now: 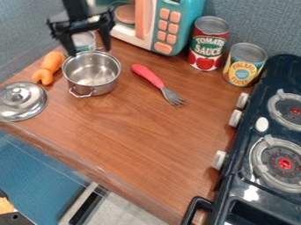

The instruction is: Move the red spatula to the bottom left side on the table

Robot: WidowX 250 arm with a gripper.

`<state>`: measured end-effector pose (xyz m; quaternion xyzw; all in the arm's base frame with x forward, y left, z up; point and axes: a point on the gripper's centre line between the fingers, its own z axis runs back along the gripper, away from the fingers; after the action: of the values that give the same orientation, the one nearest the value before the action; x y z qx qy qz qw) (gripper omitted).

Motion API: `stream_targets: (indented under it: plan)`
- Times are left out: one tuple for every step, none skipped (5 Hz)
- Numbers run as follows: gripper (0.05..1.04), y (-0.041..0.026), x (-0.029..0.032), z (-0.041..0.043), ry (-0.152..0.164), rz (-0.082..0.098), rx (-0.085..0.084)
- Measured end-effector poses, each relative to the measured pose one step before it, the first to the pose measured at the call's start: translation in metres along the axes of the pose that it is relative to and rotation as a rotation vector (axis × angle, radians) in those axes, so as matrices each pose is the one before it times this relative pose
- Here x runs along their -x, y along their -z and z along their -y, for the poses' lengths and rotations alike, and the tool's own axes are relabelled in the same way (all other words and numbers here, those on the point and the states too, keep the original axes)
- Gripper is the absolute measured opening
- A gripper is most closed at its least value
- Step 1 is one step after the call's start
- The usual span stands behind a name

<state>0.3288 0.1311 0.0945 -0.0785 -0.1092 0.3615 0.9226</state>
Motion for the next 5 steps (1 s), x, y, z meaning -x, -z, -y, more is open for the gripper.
stream_targets:
  plan:
    - [1.001, -0.00781, 0.00324, 0.02677, -0.0952, 0.0184, -0.0550]
    - [1.001, 0.00961, 0.00330, 0.01824, -0.2010, -0.0336, -0.0427]
    - [1.001, 0.02711, 0.01745, 0.01785, -0.1335, -0.0525, -0.0419]
    - [1.001, 0.02527, 0.00998, 0.01232, -0.0126, -0.0199, -0.0425]
    - [1.001, 0.01830, 0.00487, 0.01242, 0.0439, 0.0110, -0.0315]
